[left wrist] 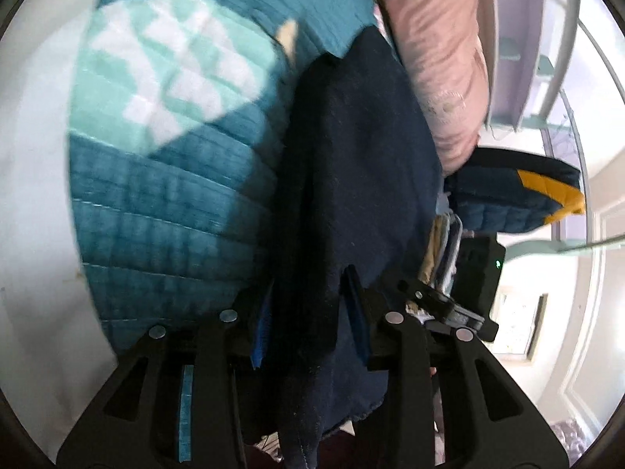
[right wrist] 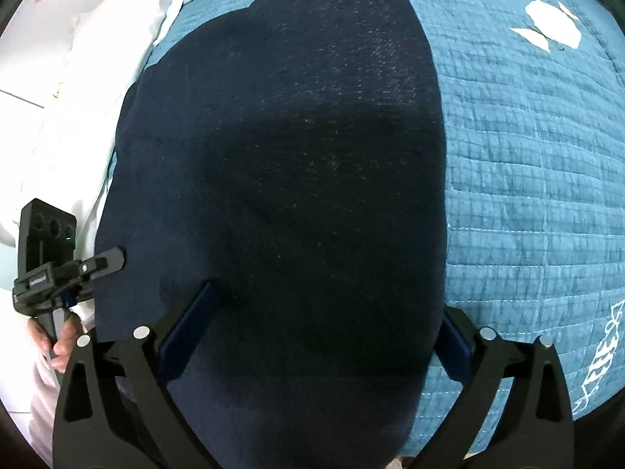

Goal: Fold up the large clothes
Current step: 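Grasp the folded jacket with both tools and lift it off the bedspread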

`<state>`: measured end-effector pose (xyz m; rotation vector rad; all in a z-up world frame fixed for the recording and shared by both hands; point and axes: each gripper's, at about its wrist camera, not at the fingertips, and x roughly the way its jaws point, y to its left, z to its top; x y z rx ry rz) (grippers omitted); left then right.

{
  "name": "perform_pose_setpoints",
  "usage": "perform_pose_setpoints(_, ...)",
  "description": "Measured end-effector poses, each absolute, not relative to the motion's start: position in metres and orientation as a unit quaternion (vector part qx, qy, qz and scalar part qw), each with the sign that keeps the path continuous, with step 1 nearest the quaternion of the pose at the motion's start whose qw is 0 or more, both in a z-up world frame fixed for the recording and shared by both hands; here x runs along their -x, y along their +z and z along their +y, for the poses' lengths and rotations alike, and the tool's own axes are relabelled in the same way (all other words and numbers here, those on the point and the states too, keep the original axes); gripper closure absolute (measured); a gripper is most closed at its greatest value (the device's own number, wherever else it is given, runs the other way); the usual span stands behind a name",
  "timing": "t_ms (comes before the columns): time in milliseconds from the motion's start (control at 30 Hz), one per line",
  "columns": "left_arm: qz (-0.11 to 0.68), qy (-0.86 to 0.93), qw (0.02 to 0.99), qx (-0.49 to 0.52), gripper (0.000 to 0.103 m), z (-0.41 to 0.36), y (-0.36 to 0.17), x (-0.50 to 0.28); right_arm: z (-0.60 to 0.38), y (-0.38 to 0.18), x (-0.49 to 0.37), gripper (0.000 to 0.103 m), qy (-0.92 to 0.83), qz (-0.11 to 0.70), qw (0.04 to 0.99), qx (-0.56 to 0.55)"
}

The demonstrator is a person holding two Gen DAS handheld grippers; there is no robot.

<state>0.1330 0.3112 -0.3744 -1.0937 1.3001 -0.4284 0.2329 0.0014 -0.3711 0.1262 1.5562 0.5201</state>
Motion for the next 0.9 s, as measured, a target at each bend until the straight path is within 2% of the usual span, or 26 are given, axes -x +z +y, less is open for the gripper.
perform_pose_setpoints(367,0.586,-0.199,0.621,0.481,0.066,0.291,-0.384,-0.154,-0.004,-0.372,-0.225,0.007,0.256,0.686,0.68,-0.046)
perform_pose_setpoints(500,0.581,-0.187,0.637,0.471,0.074,0.284,-0.38,-0.15,-0.004,-0.374,-0.223,0.007,0.256,0.683,0.683,-0.049)
perform_pose_setpoints(700,0.562,-0.171,0.624,0.515,0.08,0.284,-0.378,-0.141,-0.011,-0.363,-0.221,0.021,0.256,0.68,0.685,-0.061)
perform_pose_setpoints(767,0.56,-0.176,0.628,0.511,0.081,0.28,-0.371,-0.141,-0.018,-0.359,-0.221,0.034,0.255,0.679,0.685,-0.071)
perform_pose_setpoints(900,0.558,-0.195,0.636,0.497,0.081,0.27,-0.354,-0.146,-0.034,-0.35,-0.22,0.046,0.263,0.676,0.683,-0.091)
